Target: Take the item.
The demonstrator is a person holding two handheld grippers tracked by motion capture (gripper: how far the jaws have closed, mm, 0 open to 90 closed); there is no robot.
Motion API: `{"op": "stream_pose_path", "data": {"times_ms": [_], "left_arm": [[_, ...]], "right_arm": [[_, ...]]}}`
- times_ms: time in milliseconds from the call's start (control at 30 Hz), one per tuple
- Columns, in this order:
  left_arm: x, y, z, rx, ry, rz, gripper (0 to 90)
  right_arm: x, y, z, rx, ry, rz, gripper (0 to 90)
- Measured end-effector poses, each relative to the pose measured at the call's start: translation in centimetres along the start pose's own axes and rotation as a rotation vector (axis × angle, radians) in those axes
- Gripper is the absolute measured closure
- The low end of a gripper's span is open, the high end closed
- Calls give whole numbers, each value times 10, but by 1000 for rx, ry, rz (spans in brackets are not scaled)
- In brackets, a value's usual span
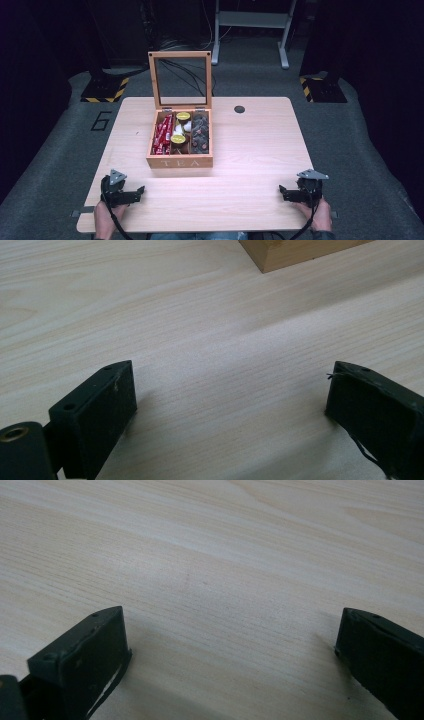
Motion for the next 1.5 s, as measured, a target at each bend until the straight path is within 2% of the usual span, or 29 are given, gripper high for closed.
{"op": "stream_pose_path", "data": {"times_ms": [200, 333, 367, 433, 467, 533, 633, 700, 733, 933, 1033, 1167, 1267, 1300, 1467, 1500], "left_arm": [[0, 0, 0, 8, 2, -4, 57], [-1, 1, 0, 7, 2, -9, 56], [-1, 1, 0, 8, 0, 3, 56], [-2, 1, -1, 20, 13, -3, 57], [-1, 1, -1, 27, 19, -4, 58], [-1, 1, -1, 30, 23, 2, 59], [-2, 2, -1, 22, 16, -6, 57], [-2, 3, -2, 36, 21, 3, 61], [-2, 3, -2, 41, 24, -2, 94], [-2, 8, -5, 66, -24, -8, 96], [1, 14, -8, 56, -52, -3, 88], [6, 23, -13, 44, -74, -28, 91], [10, 32, -16, 19, -93, -30, 88], [10, 35, -17, 11, -95, -37, 80], [16, 53, -25, -38, -123, -61, 70], [17, 56, -26, -44, -125, -70, 70]], "right_arm": [[-1, 1, -2, 39, 21, 0, 0], [-1, 2, -3, 42, 10, -3, 0], [-1, 2, -3, 48, 12, -1, 0], [-2, 2, -3, 47, 16, -4, 0], [-2, 1, -5, 19, 19, 5, 0], [-2, 1, -5, 20, 19, 3, 0], [-2, 2, -5, 43, 18, 0, 0], [-2, 2, -5, 55, 15, -4, 0], [-2, 3, -5, 68, 8, -14, 0], [-2, 3, -5, 65, 10, -14, 0], [-2, 2, -6, 56, 27, -2, 0], [-3, 3, -6, 60, 24, -5, 0], [-2, 2, -5, 46, 22, 0, 0], [-2, 2, -5, 15, 18, 0, 0], [-2, 1, -6, 31, 9, 3, 0], [-1, 1, -6, 18, 6, 3, 0]]}}
Point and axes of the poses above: each handheld gripper's, and its own axes: x roughly backward along the jaws, y roughly out of its top, z roughly to its left, the point moved 8 cm from there along -x, roughly forward along the jaws, and after that the axes turned 4 degrees about x, right-handed, at the moved point
